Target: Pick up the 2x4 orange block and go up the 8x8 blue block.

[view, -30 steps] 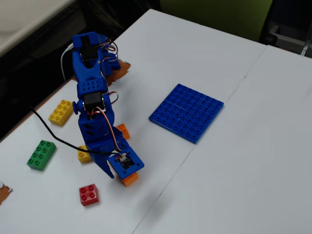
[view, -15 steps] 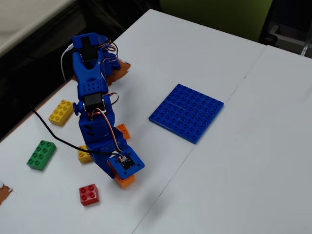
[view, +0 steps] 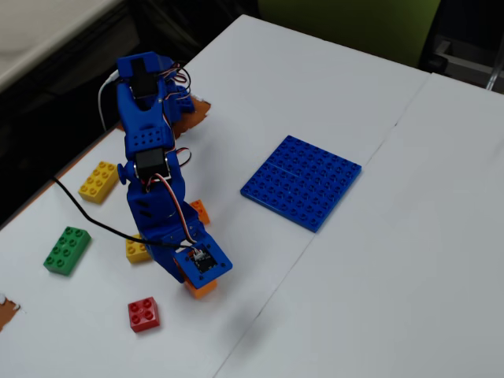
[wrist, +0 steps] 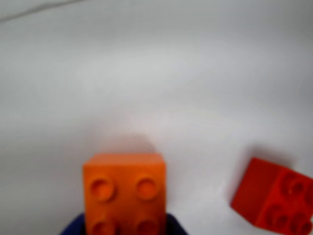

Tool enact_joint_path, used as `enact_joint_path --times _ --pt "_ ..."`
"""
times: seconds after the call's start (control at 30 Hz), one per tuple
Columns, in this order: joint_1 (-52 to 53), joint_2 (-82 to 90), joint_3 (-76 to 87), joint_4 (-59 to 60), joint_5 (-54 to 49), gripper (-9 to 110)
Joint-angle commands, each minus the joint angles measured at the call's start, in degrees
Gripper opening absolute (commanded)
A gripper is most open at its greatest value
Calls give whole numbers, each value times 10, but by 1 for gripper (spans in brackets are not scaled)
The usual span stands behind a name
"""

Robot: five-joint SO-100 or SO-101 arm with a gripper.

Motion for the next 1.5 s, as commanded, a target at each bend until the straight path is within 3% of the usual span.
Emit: enact_joint_path --times 0.0,0.63,1.07,1.47 --pt "-3 83 -16 20 8 5" --pt "-46 334 102 43 47 2" --pt "-163 526 266 19 75 0" --pt "-263 576 272 93 131 0"
